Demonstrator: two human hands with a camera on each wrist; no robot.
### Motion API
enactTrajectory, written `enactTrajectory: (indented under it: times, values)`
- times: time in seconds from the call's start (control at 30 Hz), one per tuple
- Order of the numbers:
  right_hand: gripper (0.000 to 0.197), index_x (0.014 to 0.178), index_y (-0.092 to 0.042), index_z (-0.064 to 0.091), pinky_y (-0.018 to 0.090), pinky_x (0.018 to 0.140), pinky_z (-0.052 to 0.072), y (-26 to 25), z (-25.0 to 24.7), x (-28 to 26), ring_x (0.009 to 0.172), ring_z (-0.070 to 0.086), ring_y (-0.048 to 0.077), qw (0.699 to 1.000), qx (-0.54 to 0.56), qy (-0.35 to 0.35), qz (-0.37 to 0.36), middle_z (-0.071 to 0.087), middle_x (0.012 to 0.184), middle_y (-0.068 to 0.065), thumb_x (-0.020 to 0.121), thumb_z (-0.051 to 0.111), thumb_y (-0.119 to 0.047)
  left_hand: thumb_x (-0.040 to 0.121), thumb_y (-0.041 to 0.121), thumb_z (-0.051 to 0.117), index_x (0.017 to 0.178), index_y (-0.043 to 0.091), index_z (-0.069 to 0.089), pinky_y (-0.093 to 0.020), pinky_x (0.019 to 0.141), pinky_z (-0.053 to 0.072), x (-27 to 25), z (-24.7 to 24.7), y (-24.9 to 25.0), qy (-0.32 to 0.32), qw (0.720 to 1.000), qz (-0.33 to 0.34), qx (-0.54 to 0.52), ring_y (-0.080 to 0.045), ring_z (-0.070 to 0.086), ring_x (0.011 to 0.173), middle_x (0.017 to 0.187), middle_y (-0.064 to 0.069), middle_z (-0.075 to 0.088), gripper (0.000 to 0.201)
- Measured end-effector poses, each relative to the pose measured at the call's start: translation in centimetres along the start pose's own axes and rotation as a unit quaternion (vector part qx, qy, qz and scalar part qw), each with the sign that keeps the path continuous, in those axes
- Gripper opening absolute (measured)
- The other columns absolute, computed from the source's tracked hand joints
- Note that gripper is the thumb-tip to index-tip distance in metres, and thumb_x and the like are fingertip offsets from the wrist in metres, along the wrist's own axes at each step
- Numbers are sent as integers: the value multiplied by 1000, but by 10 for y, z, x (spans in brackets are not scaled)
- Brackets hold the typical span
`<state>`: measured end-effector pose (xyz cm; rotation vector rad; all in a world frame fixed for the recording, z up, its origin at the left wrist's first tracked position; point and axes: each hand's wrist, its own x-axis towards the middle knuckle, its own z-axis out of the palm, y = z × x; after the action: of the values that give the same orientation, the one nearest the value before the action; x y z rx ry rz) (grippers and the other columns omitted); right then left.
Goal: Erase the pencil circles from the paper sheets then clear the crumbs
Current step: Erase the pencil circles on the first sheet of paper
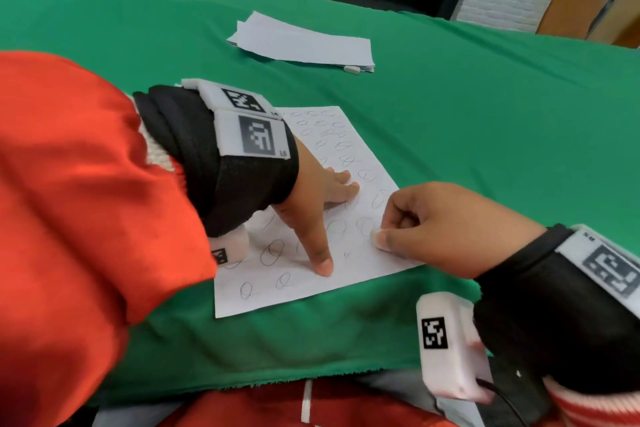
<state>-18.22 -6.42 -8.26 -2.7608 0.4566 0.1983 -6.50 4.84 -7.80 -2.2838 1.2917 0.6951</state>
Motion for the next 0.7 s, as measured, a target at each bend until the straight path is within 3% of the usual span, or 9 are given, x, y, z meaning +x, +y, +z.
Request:
enactTrajectory:
  times: [0.13,0.23,0.4,0.53,0.7]
  values:
    - [20,71,-19,59,15,49,33,9,-7,-4,47,42,1,998,48,31,5,50,54,-9,83,62,-36,73,68,62,149,29,-17,-38,119,6,2,-7,8,-3,1000,8,18,-11,-1,146,156,14,-20,116]
    - [20,71,-19,60,19,54,38,16,-14,-7,50,45,2,995,83,46,12,52,54,-10,82,65,-36,74,66,62,150,29,-14,-37,117,7,8,-15,18,6,1000,12,22,-13,4,146,157,13,-16,114]
    - [21,71,-21,59,19,53,36,30,-17,-13,52,45,1,997,66,50,10,53,58,-10,83,63,-37,74,65,64,151,26,-11,-38,118,10,23,-29,31,17,999,17,25,-14,7,146,158,11,-13,114]
    - [19,72,-22,57,18,53,35,34,-12,-11,54,45,0,998,54,31,-2,53,60,-10,84,61,-36,74,64,64,150,27,-12,-40,118,10,28,-32,34,16,1000,18,13,-13,4,146,157,12,-14,114]
    - [22,70,-24,50,17,55,33,31,1,-5,58,41,1,999,6,8,-37,50,64,-10,87,56,-36,73,62,66,148,27,-20,-38,119,-1,32,-28,30,-8,1000,24,1,-7,-10,145,155,14,-22,119]
